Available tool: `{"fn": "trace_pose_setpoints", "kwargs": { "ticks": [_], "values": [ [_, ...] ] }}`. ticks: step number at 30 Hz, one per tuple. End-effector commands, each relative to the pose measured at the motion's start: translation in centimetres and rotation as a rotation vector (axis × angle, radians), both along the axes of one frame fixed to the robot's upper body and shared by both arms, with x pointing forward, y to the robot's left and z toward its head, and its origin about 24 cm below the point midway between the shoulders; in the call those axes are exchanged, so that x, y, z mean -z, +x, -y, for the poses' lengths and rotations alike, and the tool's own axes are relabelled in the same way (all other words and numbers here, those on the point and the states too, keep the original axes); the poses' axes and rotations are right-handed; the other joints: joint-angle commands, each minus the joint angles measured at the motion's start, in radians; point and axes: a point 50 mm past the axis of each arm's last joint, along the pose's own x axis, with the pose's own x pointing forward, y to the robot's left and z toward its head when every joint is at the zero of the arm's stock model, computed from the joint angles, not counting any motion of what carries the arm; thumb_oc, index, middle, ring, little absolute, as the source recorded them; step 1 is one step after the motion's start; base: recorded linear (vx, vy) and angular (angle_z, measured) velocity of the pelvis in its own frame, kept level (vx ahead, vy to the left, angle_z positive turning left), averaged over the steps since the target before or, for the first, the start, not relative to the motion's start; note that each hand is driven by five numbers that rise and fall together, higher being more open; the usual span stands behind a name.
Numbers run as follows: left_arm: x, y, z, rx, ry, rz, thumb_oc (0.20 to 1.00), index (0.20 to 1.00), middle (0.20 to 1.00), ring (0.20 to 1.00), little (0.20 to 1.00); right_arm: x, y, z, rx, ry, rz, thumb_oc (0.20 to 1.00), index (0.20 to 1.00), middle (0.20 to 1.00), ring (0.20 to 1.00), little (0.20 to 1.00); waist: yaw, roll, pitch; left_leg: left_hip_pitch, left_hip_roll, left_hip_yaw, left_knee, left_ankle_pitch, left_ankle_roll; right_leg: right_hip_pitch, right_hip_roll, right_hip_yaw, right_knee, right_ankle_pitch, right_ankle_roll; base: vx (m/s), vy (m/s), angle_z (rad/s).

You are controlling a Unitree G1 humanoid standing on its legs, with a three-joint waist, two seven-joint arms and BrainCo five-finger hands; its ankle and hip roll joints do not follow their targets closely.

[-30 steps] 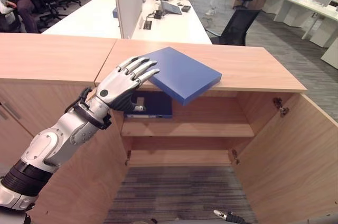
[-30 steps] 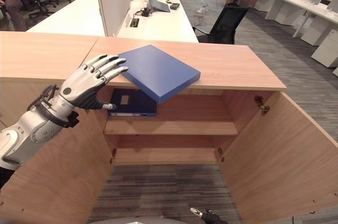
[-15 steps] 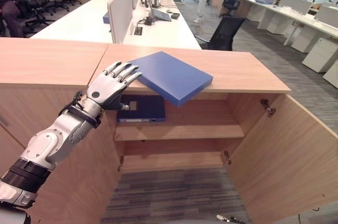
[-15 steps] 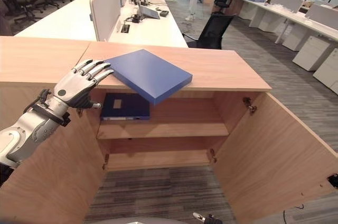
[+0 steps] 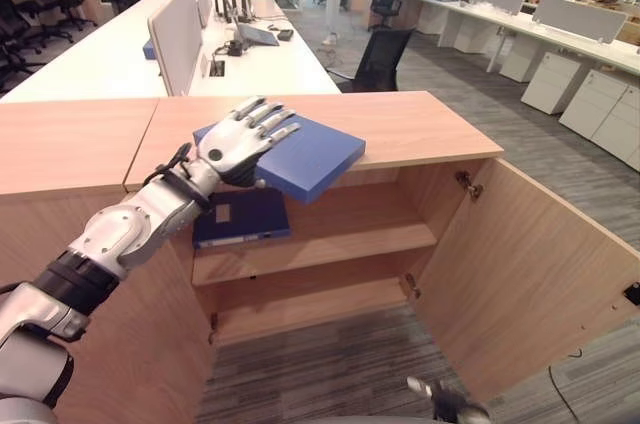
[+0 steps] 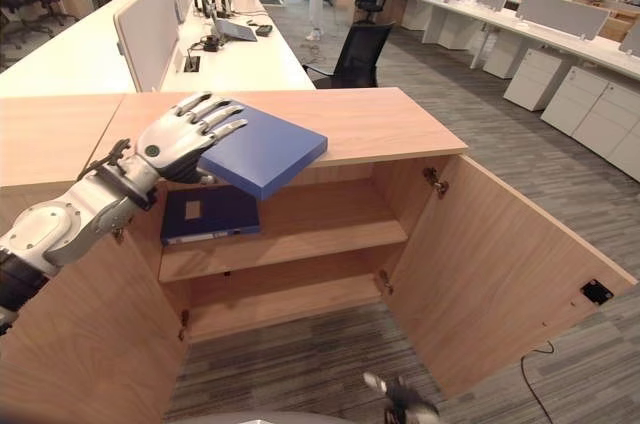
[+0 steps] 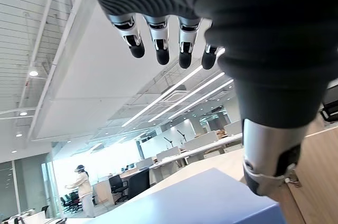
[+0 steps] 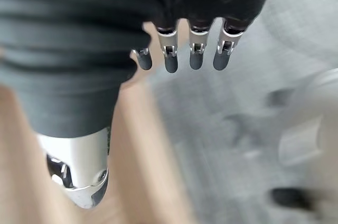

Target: Put the empty folder in the office cabinet

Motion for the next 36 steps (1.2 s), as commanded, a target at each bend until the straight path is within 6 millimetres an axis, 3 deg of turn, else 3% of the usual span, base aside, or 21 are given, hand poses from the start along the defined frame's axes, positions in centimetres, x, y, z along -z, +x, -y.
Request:
{"fn": "trace_pose_setpoints", "kwargs": {
  "ticks": [1,2,3,4,5,6,8,10,11,14,15,16,20,24,36],
  "values": [
    [-2.1,0.5,-2.1,-0.101,-0.059,0.094,1.0,1.0,1.0,1.0,1.0,1.0,-2.9,0.1,0.064,0.002,-0.078,1.0,1.0,1.0,1.0,1.0,0.029,-0.03,-0.026,0.012,-0.078,-0.047,-0.036,-0.091,0.062,-0.004,-0.116,-0.024,0.124,0.309,0.115,-0.01,0.123,0.1],
    [-1.9,0.2,-2.8,-0.126,-0.068,0.092,1.0,1.0,1.0,1.0,1.0,1.3,-4.3,0.3,0.076,0.013,-0.103,1.0,1.0,1.0,1.0,1.0,0.019,-0.036,-0.012,0.028,-0.09,-0.056,-0.031,-0.098,0.072,-0.008,-0.128,0.01,0.185,0.393,0.115,-0.02,0.132,0.06],
    [-1.8,0.1,-2.9,-0.131,-0.07,0.089,1.0,1.0,1.0,1.0,1.0,1.3,-4.5,0.3,0.07,0.01,-0.106,1.0,1.0,1.0,1.0,1.0,0.016,-0.035,-0.012,0.031,-0.096,-0.055,-0.031,-0.098,0.076,-0.012,-0.135,0.017,0.193,0.398,0.115,-0.03,0.328,0.17],
    [-1.5,-0.5,-3.1,-0.134,-0.07,0.091,1.0,1.0,1.0,1.0,1.0,1.9,-7.6,1.1,0.094,0.0,-0.191,1.0,1.0,1.0,1.0,1.0,-0.029,-0.018,-0.009,0.067,-0.092,-0.043,-0.031,-0.112,0.091,-0.038,-0.176,0.06,0.3,0.42,0.115,-0.03,0.212,0.31],
    [-1.4,-0.6,-3.1,-0.138,-0.072,0.089,1.0,1.0,1.0,1.0,1.0,1.9,-7.7,1.2,0.091,-0.004,-0.192,1.0,1.0,1.0,1.0,1.0,-0.03,-0.02,-0.011,0.068,-0.098,-0.042,-0.032,-0.114,0.093,-0.046,-0.184,0.067,0.313,0.414,0.115,0.02,0.279,0.6],
    [-1.2,-0.9,-2.6,-0.116,-0.08,0.08,1.0,1.0,1.0,1.0,1.0,2.1,-9.1,1.7,0.098,-0.015,-0.246,1.0,1.0,1.0,1.0,1.0,-0.043,-0.016,-0.018,0.086,-0.101,-0.032,-0.038,-0.124,0.095,-0.066,-0.216,0.051,0.322,0.395,0.113,0.05,0.097,0.45],
    [-0.4,-1.2,-1.9,-0.082,-0.102,0.048,1.0,1.0,1.0,1.0,1.0,2.2,-9.6,2.0,0.099,-0.023,-0.278,1.0,1.0,1.0,1.0,1.0,-0.043,-0.018,-0.01,0.096,-0.101,-0.036,-0.045,-0.127,0.094,-0.081,-0.204,0.024,0.294,0.364,0.105,0.09,0.055,0.01],
    [0.0,-1.4,-1.4,-0.066,-0.106,0.034,1.0,1.0,1.0,1.0,1.0,2.2,-9.6,2.1,0.101,-0.026,-0.282,1.0,1.0,1.0,1.0,1.0,-0.041,-0.016,-0.003,0.098,-0.099,-0.038,-0.045,-0.127,0.091,-0.085,-0.189,0.007,0.271,0.352,0.103,0.08,-0.032,-0.14],
    [0.9,-1.4,-0.8,-0.046,-0.11,-0.003,1.0,1.0,1.0,1.0,1.0,2.1,-9.0,2.4,0.099,-0.036,-0.271,1.0,1.0,1.0,1.0,1.0,-0.034,-0.013,0.02,0.109,-0.095,-0.051,-0.045,-0.125,0.079,-0.109,-0.13,-0.04,0.173,0.324,0.097,0.08,-0.07,-0.19],
    [1.2,-1.1,-0.3,-0.036,-0.138,-0.015,1.0,1.0,1.0,1.0,1.0,1.9,-8.3,2.7,0.115,-0.045,-0.249,1.0,1.0,1.0,1.0,1.0,-0.022,0.0,0.048,0.121,-0.08,-0.059,-0.045,-0.115,0.059,-0.129,-0.076,-0.135,0.024,0.358,0.105,0.06,-0.06,-0.43],
    [0.8,-1.0,0.0,-0.025,-0.14,0.0,1.0,1.0,1.0,1.0,1.0,1.9,-8.1,3.0,0.123,-0.052,-0.245,1.0,1.0,1.0,1.0,1.0,-0.019,-0.007,0.044,0.116,-0.084,-0.053,-0.045,-0.113,0.053,-0.106,-0.052,-0.155,-0.051,0.326,0.097,0.1,-0.076,-0.37],
    [0.7,-1.0,-0.1,-0.03,-0.144,0.008,1.0,1.0,1.0,1.0,1.0,1.8,-7.9,2.9,0.131,-0.058,-0.239,1.0,1.0,1.0,1.0,1.0,-0.009,-0.008,0.039,0.117,-0.077,-0.051,-0.045,-0.111,0.043,-0.073,-0.023,-0.193,-0.104,0.336,0.094,0.13,-0.067,-0.11],
    [1.2,-1.1,0.3,-0.023,-0.198,-0.003,1.0,1.0,1.0,1.0,1.0,1.8,-7.6,3.1,0.156,-0.057,-0.23,1.0,1.0,1.0,1.0,1.0,-0.01,-0.007,0.016,0.113,-0.069,-0.045,-0.045,-0.124,0.041,-0.061,-0.001,-0.176,-0.137,0.334,0.086,0.13,-0.008,-0.06],
    [1.6,-1.1,0.2,-0.034,-0.221,-0.013,1.0,1.0,1.0,1.0,1.0,1.5,-7.0,3.5,0.157,-0.08,-0.208,1.0,1.0,1.0,1.0,1.0,-0.025,-0.003,-0.019,0.095,-0.058,-0.052,-0.045,-0.137,0.046,-0.063,0.03,-0.162,-0.141,0.293,0.058,0.13,-0.011,0.07],
    [2.0,-1.7,0.2,-0.042,-0.298,-0.02,1.0,1.0,1.0,1.0,1.0,1.5,-7.1,3.5,0.124,-0.087,-0.203,1.0,1.0,1.0,1.0,1.0,-0.055,-0.007,-0.034,0.074,-0.037,-0.039,-0.045,-0.152,0.046,-0.065,0.08,-0.134,-0.175,0.264,0.035,0.07,-0.008,0.01]
  ]
}}
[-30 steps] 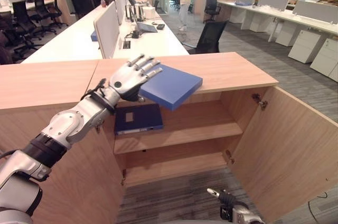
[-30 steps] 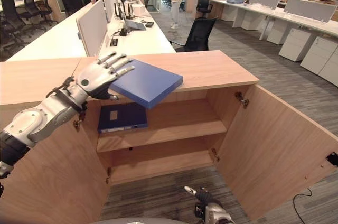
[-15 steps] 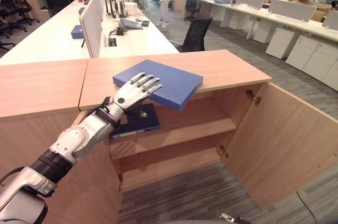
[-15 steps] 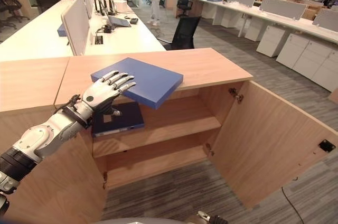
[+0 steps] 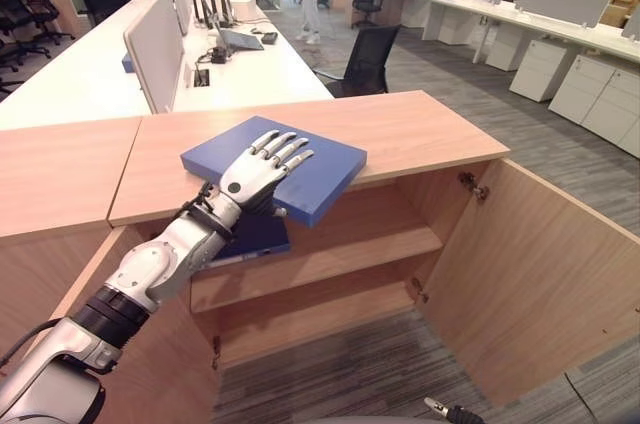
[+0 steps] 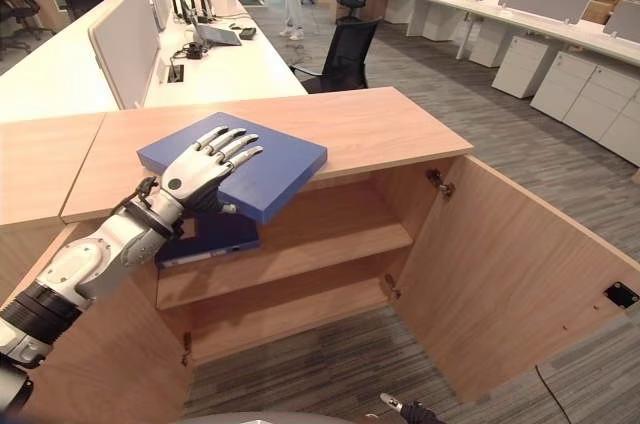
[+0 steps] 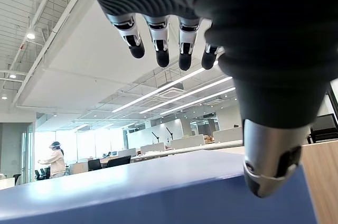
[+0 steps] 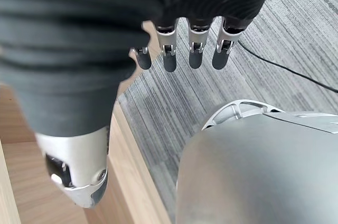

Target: Put the empty folder in the office cabinet

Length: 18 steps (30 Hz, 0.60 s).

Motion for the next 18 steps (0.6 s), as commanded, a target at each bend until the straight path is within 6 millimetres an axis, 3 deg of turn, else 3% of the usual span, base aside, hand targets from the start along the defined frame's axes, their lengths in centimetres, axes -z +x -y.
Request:
{"fn": "trace_pose_setpoints", "kwargs": {
  "ticks": [1,18],
  "values": [
    [-1.5,-0.1,-1.2,-0.054,-0.112,0.072,1.0,1.0,1.0,1.0,1.0,0.1,0.5,-0.8,-0.017,0.007,0.016,1.0,1.0,1.0,1.0,1.0,0.006,-0.041,-0.052,-0.025,-0.045,-0.07,-0.038,-0.072,0.025,-0.02,0.044,0.052,-0.12,0.166,0.08,0.1,-0.025,-0.03],
    [2.1,-1.3,-4.7,-0.229,-0.152,-0.062,1.0,1.0,1.0,1.0,1.0,-0.1,1.9,-1.9,-0.068,0.026,0.078,1.0,1.0,1.0,1.0,1.0,0.006,-0.072,-0.07,0.0,0.019,-0.036,-0.038,-0.104,-0.007,0.012,0.145,0.108,-0.181,0.1,0.033,0.11,-0.033,-0.05]
  ]
}}
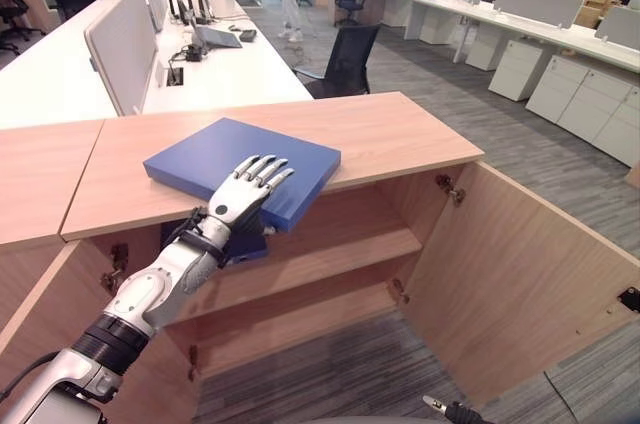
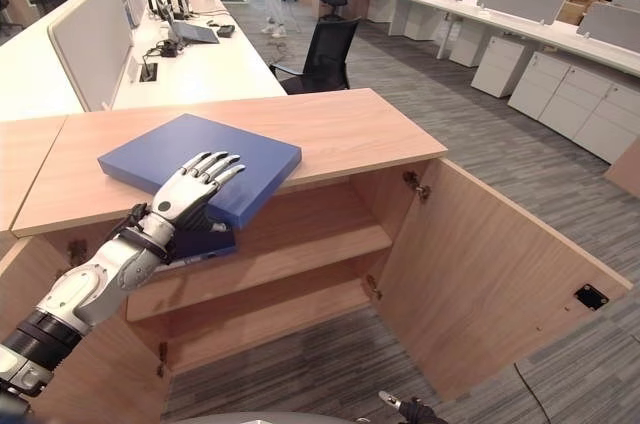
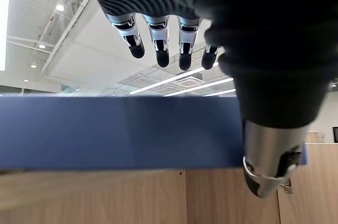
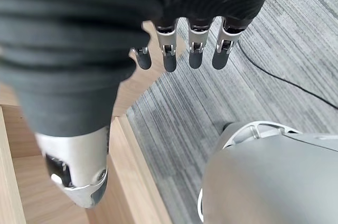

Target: Put the empty folder in the office cabinet

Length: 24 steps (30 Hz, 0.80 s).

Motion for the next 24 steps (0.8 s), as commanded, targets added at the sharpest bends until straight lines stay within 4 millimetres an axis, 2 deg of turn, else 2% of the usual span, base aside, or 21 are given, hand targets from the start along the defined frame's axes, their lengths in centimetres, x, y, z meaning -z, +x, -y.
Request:
{"fn": "trace_pose_setpoints", "kwargs": {
  "ticks": [1,10,22,23,24],
  "values": [
    [-2.0,0.3,-1.1,-0.051,-0.063,0.082,1.0,1.0,1.0,1.0,1.0,-0.1,1.5,-1.6,-0.033,0.026,0.062,1.0,1.0,1.0,1.0,1.0,0.007,-0.057,-0.023,0.035,-0.059,-0.059,-0.042,-0.088,0.045,0.049,0.056,0.085,-0.174,0.15,0.094,0.04,-0.011,0.0],
    [-1.2,0.3,-1.1,-0.068,-0.061,0.058,1.0,1.0,1.0,1.0,1.0,0.0,1.3,-2.1,-0.054,0.036,0.06,1.0,1.0,1.0,1.0,1.0,0.008,-0.061,-0.023,0.05,-0.055,-0.053,-0.042,-0.092,0.038,0.075,0.075,0.099,-0.21,0.154,0.087,0.01,-0.004,-0.01],
    [-1.1,2.2,-2.1,-0.145,0.108,0.136,1.0,1.0,1.0,1.0,1.0,0.0,1.3,-2.1,-0.076,0.019,0.062,1.0,1.0,1.0,1.0,1.0,-0.008,-0.062,-0.02,0.057,-0.058,-0.048,-0.042,-0.094,0.038,0.083,0.083,0.12,-0.23,0.161,0.084,0.0,-0.001,-0.06],
    [-0.9,2.6,-2.3,-0.158,0.132,0.138,0.548,0.548,0.548,0.548,0.548,0.0,1.4,-2.1,-0.078,0.018,0.066,1.0,1.0,1.0,1.0,1.0,-0.009,-0.063,-0.018,0.056,-0.058,-0.046,-0.042,-0.094,0.038,0.082,0.082,0.12,-0.23,0.162,0.084,0.0,0.0,0.0],
    [-0.5,2.8,-2.9,-0.183,0.172,0.124,0.256,0.256,0.256,0.256,0.256,-0.1,1.6,-2.1,-0.084,0.019,0.071,1.0,1.0,1.0,1.0,1.0,-0.013,-0.062,-0.019,0.057,-0.059,-0.044,-0.042,-0.095,0.039,0.08,0.082,0.122,-0.23,0.163,0.085,0.0,0.0,0.0]
  ]
}}
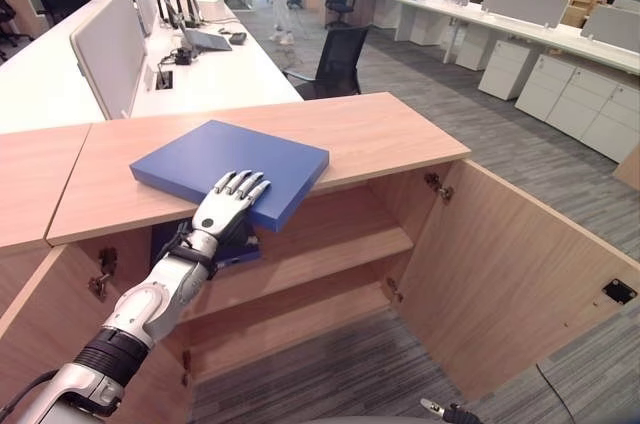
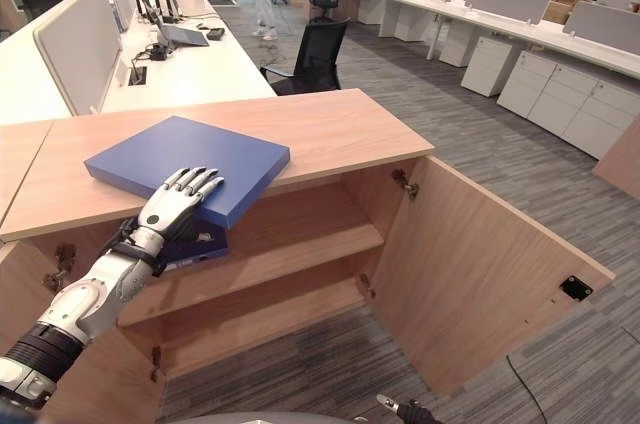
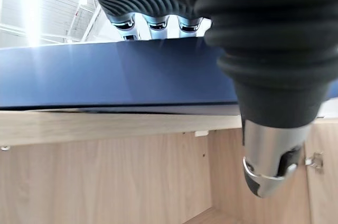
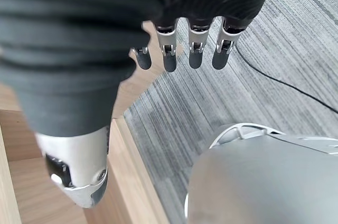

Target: Put the empty folder in the office cabinet

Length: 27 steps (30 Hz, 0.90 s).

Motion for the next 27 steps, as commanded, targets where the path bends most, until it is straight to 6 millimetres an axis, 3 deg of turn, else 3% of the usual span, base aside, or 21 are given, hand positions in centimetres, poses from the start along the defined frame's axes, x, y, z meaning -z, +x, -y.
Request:
{"fn": "trace_pose_setpoints", "kwargs": {
  "ticks": [1,9,14,19,23,24,25,27],
  "values": [
    [-2.9,1.8,-0.9,-0.047,0.087,0.145,0.2,0.2,0.2,0.2,0.2,-0.2,2.0,-1.9,-0.059,0.021,0.08,1.0,1.0,1.0,1.0,1.0,-0.007,-0.061,-0.018,0.054,-0.061,-0.07,-0.052,-0.095,0.039,0.099,0.055,0.058,-0.235,0.167,0.087,0.0,0.0,0.0],
    [-1.8,2.4,-5.2,-0.242,0.233,0.125,0.2,0.2,0.2,0.2,0.2,-0.3,2.3,-2.2,-0.069,0.021,0.104,1.0,1.0,1.0,1.0,1.0,-0.017,-0.066,-0.019,0.056,-0.067,-0.063,-0.052,-0.097,0.042,0.092,0.054,0.063,-0.232,0.171,0.087,0.0,0.003,-0.01],
    [-3.3,2.7,-6.2,-0.295,0.245,0.198,0.2,0.2,0.2,0.2,0.2,-0.3,2.4,-2.4,-0.068,0.021,0.109,1.0,1.0,1.0,1.0,1.0,-0.019,-0.074,-0.017,0.052,-0.067,-0.063,-0.052,-0.099,0.041,0.088,0.053,0.064,-0.232,0.173,0.088,0.0,-0.01,-0.04],
    [-4.1,3.0,-5.9,-0.299,0.215,0.232,0.2,0.2,0.2,0.2,0.2,-0.3,2.6,-2.6,-0.059,0.03,0.115,1.0,1.0,1.0,1.0,1.0,-0.022,-0.078,-0.014,0.051,-0.067,-0.065,-0.052,-0.099,0.041,0.084,0.053,0.064,-0.231,0.171,0.086,0.0,-0.004,-0.01],
    [-4.2,2.9,-4.2,-0.289,0.021,0.274,0.2,0.2,0.2,0.2,0.2,-0.3,3.0,-2.9,-0.046,0.038,0.129,1.0,1.0,1.0,1.0,1.0,-0.017,-0.087,-0.009,0.05,-0.065,-0.072,-0.052,-0.1,0.04,0.081,0.053,0.06,-0.23,0.17,0.084,0.0,-0.002,0.01],
    [-4.2,2.4,-3.0,-0.261,-0.087,0.29,0.2,0.2,0.2,0.2,0.2,-0.4,3.2,-3.0,-0.037,0.036,0.132,1.0,1.0,1.0,1.0,1.0,-0.014,-0.087,-0.006,0.048,-0.065,-0.076,-0.052,-0.1,0.04,0.081,0.052,0.057,-0.23,0.169,0.083,-0.01,-0.011,0.06],
    [-3.7,0.9,0.2,-0.155,-0.371,0.279,0.2,0.2,0.2,0.2,0.2,-0.4,3.7,-3.6,-0.005,0.054,0.143,1.0,1.0,1.0,1.0,1.0,-0.001,-0.095,0.004,0.045,-0.064,-0.087,-0.052,-0.099,0.042,0.08,0.05,0.051,-0.227,0.169,0.082,-0.01,-0.009,0.04],
    [-3.6,-0.7,2.4,-0.06,-0.549,0.244,0.2,0.2,0.2,0.2,0.2,-0.4,4.2,-4.0,0.023,0.072,0.153,1.0,1.0,1.0,1.0,1.0,0.007,-0.094,0.01,0.044,-0.063,-0.094,-0.052,-0.098,0.044,0.079,0.045,0.046,-0.223,0.169,0.082,-0.02,0.0,0.12]
  ]
}}
